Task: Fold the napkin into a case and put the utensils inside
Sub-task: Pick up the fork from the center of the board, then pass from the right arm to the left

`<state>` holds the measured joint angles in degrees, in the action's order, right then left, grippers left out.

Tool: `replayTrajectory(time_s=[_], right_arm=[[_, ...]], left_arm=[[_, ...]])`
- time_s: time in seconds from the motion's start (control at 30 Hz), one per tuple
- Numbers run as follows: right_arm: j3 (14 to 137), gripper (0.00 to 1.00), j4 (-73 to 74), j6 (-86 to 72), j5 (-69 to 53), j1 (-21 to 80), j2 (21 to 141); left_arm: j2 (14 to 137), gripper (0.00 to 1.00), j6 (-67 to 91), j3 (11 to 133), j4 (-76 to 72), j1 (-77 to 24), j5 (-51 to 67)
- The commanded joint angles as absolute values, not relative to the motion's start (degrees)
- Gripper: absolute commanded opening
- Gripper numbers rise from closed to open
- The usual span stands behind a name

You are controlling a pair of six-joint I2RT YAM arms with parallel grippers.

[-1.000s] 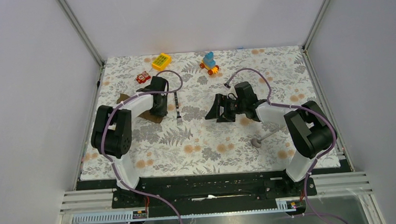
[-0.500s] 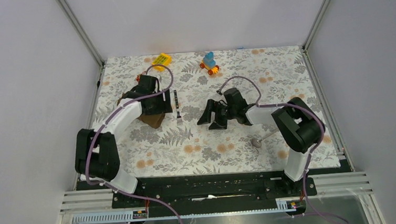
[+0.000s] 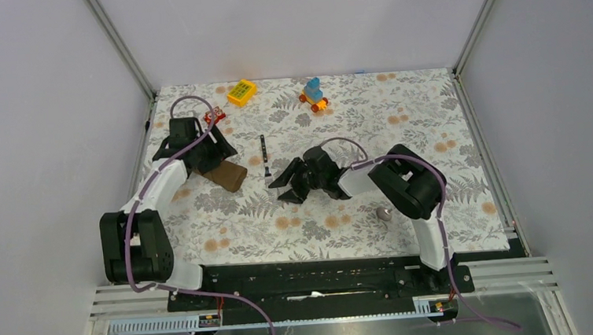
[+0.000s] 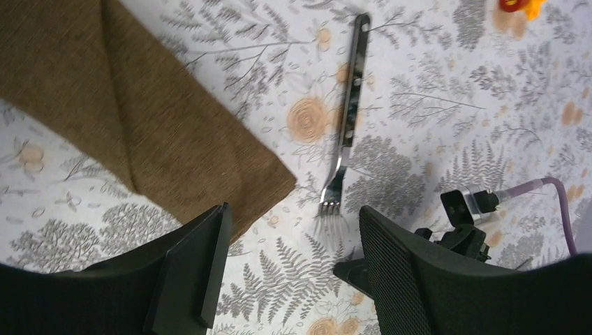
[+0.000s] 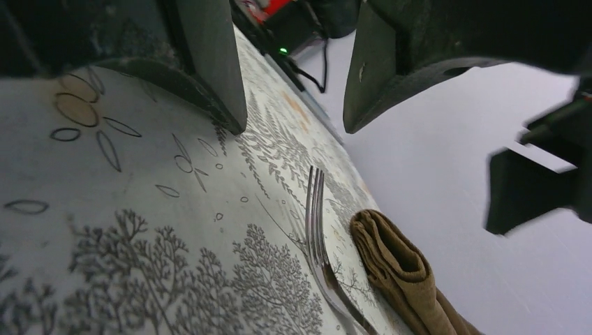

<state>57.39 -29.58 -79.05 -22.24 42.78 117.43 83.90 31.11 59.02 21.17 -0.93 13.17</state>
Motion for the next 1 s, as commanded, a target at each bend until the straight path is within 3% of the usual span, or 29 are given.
replayTrajectory(time_s=[0.0,0.3,0.37,0.43,0.5,0.63,0.77,0.8,0.97], right_arm=[[57.7,0.57,-28.2,-92.8,-10.7,46.2,120.8],[60.2,0.46,-29.5,-103.8,-2.9,46.9,126.5],[60.7,0.35,-29.4,-104.2,-2.3,46.6,127.3],[61.6,0.15,-29.3,-103.3,-3.2,46.2,127.8],[61.7,0.01,-28.4,-99.7,-4.0,45.7,126.3],[60.0,0.0,-27.5,-83.1,-6.0,43.4,118.9],[57.3,0.0,-30.6,-67.0,-15.0,39.4,109.7],[64.0,0.0,-18.4,-55.9,-24.3,38.3,108.4],[64.4,0.0,-17.3,-54.2,-33.7,38.1,107.3]], left_arm=[[79.0,0.72,33.5,56.3,19.1,-0.3,7.6],[75.0,0.73,30.4,56.0,19.9,0.0,7.2],[74.4,0.73,29.9,55.5,19.9,0.0,9.3],[74.0,0.73,29.4,54.9,19.7,0.0,12.1],[74.0,0.73,28.0,54.3,18.7,0.0,18.8],[74.1,0.75,28.9,49.6,9.5,0.0,37.2],[75.1,0.76,39.3,43.0,-6.7,0.0,44.5],[76.1,0.77,50.0,37.2,-23.5,0.0,47.7],[75.5,0.76,57.2,33.4,-36.9,-3.2,42.2]])
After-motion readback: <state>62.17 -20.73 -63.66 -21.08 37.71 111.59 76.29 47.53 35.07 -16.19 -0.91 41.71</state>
